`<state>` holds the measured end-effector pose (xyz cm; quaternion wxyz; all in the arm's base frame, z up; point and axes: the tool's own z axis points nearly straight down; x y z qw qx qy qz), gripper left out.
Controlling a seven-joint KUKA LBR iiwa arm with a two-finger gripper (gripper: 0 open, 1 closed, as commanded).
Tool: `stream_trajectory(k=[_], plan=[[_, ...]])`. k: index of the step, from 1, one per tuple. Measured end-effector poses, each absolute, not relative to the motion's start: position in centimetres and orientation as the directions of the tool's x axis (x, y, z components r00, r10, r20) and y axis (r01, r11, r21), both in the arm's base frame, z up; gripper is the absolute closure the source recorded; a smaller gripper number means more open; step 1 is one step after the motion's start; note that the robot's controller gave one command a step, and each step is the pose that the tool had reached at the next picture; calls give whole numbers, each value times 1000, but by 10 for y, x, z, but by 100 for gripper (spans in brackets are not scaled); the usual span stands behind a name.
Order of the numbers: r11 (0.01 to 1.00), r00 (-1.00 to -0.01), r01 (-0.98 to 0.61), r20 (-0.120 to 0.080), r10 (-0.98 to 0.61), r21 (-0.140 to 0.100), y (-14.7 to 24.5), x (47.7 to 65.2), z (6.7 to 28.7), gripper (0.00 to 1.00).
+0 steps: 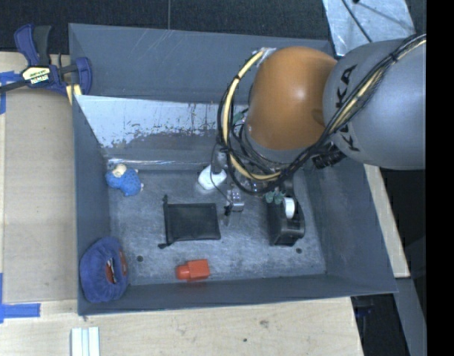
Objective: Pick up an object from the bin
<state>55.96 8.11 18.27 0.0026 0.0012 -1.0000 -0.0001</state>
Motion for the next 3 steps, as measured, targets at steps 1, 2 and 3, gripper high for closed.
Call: stream_trajectory(k=[1, 2, 3], plan=[[1000, -1000, 25, 4, 25, 0, 114, 560, 66, 0], [1000, -1000, 28, -5, 28, 1, 113, 562, 71, 100], [999, -999, 42, -11, 42, 3, 109, 551, 256, 100]])
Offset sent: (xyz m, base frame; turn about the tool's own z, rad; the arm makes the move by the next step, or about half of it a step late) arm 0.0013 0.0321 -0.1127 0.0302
